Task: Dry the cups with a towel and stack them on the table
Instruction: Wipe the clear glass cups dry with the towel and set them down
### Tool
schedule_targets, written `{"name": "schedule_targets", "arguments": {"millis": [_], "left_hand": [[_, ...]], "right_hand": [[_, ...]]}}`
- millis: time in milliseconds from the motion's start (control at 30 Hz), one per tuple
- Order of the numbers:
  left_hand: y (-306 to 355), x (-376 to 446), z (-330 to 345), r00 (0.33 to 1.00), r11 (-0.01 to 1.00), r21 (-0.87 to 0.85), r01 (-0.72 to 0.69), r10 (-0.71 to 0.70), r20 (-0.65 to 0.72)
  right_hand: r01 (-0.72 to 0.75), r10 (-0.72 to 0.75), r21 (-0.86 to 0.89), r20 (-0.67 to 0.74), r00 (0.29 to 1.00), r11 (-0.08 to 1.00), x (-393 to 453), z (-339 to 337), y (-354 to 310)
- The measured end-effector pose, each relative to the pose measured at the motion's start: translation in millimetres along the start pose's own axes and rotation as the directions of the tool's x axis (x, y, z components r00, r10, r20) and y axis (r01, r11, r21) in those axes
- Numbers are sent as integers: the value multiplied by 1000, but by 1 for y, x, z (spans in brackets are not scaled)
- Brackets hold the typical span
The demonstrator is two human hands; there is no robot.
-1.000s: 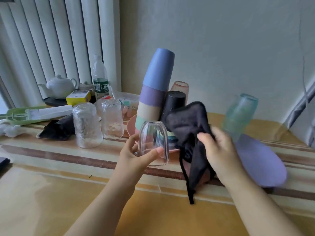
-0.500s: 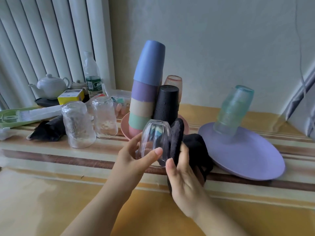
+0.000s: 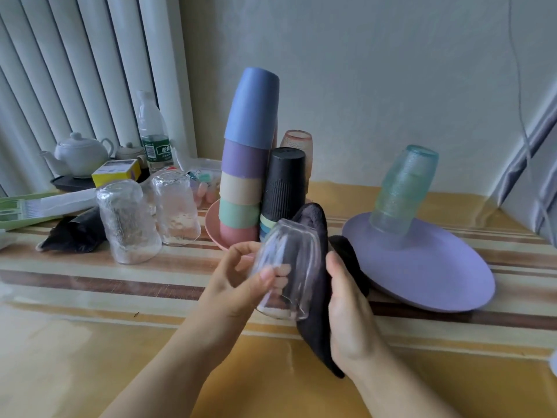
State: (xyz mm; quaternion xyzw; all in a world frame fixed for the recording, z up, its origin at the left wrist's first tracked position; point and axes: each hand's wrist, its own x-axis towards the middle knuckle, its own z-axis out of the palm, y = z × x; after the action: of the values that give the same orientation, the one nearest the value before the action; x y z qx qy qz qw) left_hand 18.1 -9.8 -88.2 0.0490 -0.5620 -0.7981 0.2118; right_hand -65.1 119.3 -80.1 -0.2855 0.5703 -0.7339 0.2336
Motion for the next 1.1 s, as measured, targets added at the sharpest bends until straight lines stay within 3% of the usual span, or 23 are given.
{"name": "schedule_targets", "arguments": {"millis": [167, 233, 333, 433, 533, 700, 833, 933, 1100], "left_hand": [[2, 4, -5, 998, 991, -136, 16, -23, -52], [4, 2, -3, 996, 1000, 27, 1, 1, -89], [5, -3, 2, 975, 947, 307, -95, 150, -162], [6, -8, 8, 967, 925, 362, -118, 190, -170], [6, -9, 10, 987, 915, 382, -134, 157, -30], [5, -9, 9, 993, 938, 332, -97, 68, 97], [-2, -7, 6, 998, 958, 285, -28, 13, 54], [-6, -6, 3, 1000, 973, 231, 1, -5, 17], [-6, -7, 3, 1000, 988, 157, -4, 5, -6]], "right_hand": [[202, -209, -231, -8, 978, 952, -6, 5, 6], [301, -299, -287, 49, 953, 910, -6, 7, 2], [430, -417, -426, 129, 900, 796, -2, 9, 8], [483, -485, -521, 144, 862, 704, -2, 12, 14], [486, -497, -570, 151, 855, 663, -5, 15, 15], [491, -485, -525, 160, 859, 696, -3, 9, 9], [466, -441, -391, 157, 884, 794, -1, 5, -4], [353, -350, -254, 59, 935, 901, -1, 5, -10], [194, -204, -146, -59, 977, 970, -1, 4, -4]]}}
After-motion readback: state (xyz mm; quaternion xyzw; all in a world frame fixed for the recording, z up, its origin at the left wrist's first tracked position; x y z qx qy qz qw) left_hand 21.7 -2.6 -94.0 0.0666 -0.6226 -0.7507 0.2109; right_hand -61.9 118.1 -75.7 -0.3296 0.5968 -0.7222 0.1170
